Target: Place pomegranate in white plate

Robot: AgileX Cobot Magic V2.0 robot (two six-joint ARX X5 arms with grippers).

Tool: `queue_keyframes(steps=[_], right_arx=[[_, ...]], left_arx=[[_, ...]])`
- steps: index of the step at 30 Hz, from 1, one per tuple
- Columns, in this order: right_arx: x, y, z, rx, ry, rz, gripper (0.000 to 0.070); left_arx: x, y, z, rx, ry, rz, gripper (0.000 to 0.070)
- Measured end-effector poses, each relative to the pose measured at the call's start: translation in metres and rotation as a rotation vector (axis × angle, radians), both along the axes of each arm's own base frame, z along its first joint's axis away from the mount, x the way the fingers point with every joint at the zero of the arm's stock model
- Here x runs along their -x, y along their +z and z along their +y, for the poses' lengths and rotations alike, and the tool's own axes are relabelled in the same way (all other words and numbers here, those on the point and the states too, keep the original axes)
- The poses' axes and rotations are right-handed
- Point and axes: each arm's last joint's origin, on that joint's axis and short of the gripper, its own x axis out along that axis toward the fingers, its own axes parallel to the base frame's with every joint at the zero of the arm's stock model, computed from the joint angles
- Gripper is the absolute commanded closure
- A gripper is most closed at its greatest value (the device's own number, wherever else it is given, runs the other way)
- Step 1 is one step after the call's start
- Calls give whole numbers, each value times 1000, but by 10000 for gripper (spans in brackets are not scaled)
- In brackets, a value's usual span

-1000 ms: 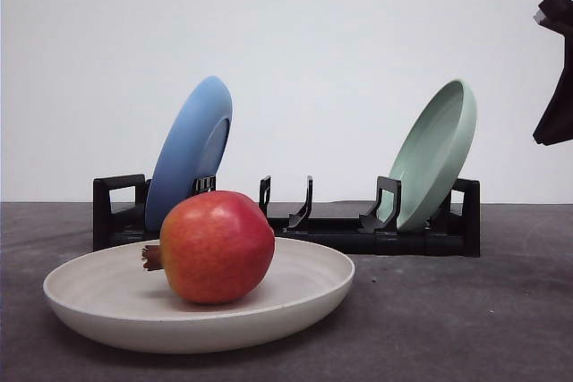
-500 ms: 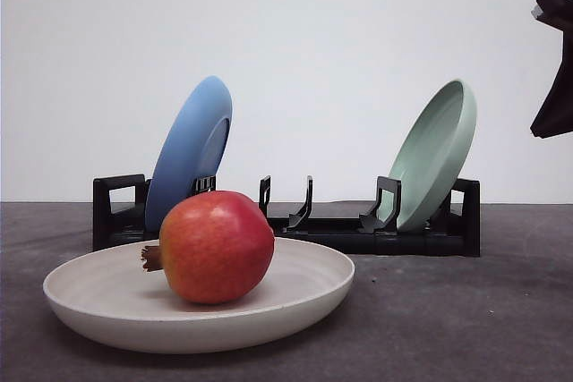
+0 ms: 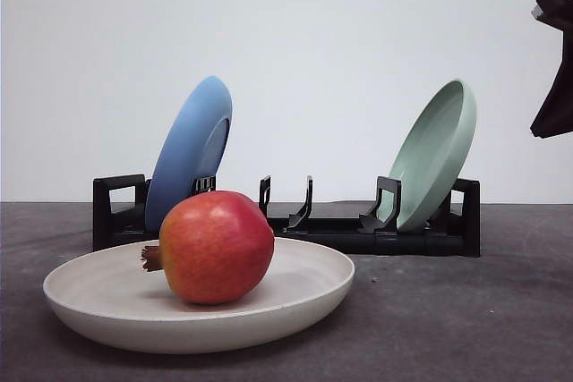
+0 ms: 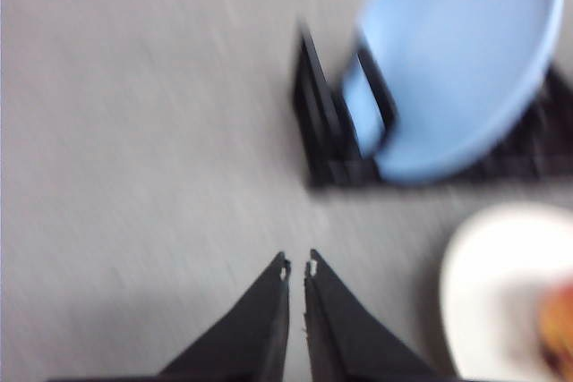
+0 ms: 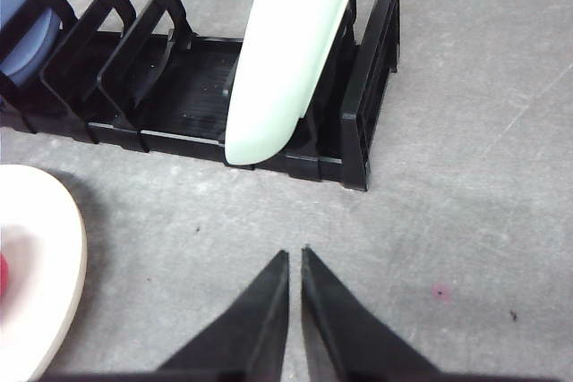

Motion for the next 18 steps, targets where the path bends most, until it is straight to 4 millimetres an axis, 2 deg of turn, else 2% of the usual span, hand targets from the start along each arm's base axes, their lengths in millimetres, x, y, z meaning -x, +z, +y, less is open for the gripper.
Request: queue_keyframes(steps=[4,9,18], right_arx=[[0,0,0,0,0,0,684],[0,0,0,0,0,0,683],[0,0,0,0,0,0,683]], left_arx=[[7,-19,4,-7,36,-95,694],[14,-42,7,-24,95,-127,694],[22,-48,7,-31,120,-198,694]])
